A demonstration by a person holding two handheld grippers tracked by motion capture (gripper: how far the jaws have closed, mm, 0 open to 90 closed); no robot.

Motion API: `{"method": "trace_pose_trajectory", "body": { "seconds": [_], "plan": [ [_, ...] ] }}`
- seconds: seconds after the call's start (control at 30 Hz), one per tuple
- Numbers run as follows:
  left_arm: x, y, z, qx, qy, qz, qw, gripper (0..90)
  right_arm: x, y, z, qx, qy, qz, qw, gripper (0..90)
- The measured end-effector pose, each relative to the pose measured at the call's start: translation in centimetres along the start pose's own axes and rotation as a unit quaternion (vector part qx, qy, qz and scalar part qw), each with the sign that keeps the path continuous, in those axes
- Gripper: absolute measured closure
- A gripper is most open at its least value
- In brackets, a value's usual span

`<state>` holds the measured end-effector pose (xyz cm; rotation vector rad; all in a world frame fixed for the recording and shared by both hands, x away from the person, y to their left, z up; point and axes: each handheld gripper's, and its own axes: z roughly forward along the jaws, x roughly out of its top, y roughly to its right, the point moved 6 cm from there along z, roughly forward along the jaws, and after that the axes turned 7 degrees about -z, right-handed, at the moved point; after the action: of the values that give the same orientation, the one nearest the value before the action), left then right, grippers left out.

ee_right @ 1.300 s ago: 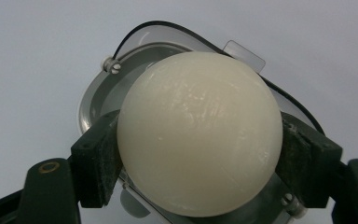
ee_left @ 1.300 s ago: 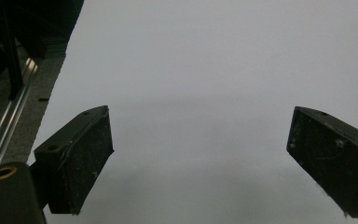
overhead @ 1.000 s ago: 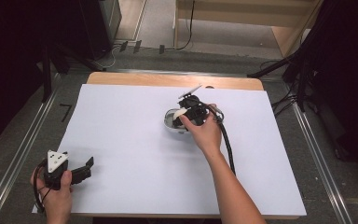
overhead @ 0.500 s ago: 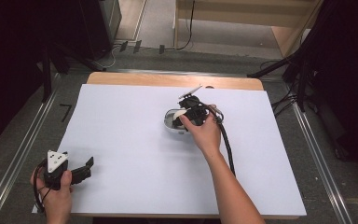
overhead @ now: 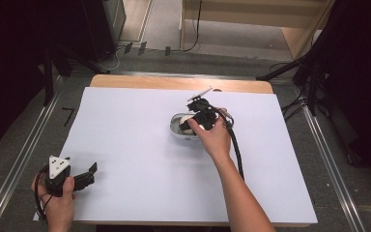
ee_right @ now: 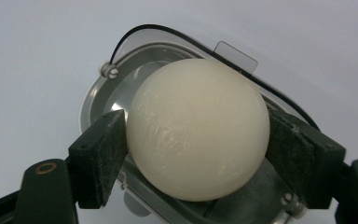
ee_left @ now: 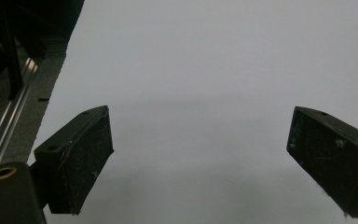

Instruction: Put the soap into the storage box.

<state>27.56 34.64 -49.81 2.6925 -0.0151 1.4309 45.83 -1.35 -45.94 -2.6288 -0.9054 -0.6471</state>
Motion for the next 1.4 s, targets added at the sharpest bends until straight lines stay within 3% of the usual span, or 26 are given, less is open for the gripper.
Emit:
{"method": "trace_pose_trajectory", "body": {
  "seconds": [0.47,1.4],
  "plan": [
    [0.0,0.0,0.0,0.0,0.0,0.001,1.0,7.4,-1.1,0.5,-1.5,-0.011,0.013,0.0,0.9998,20.0],
    [0.0,0.0,0.0,0.002,0.001,0.003,1.0,7.4,-6.1,2.5,-3.1,-0.004,0.029,0.012,0.9995,18.6]
  ]
}}
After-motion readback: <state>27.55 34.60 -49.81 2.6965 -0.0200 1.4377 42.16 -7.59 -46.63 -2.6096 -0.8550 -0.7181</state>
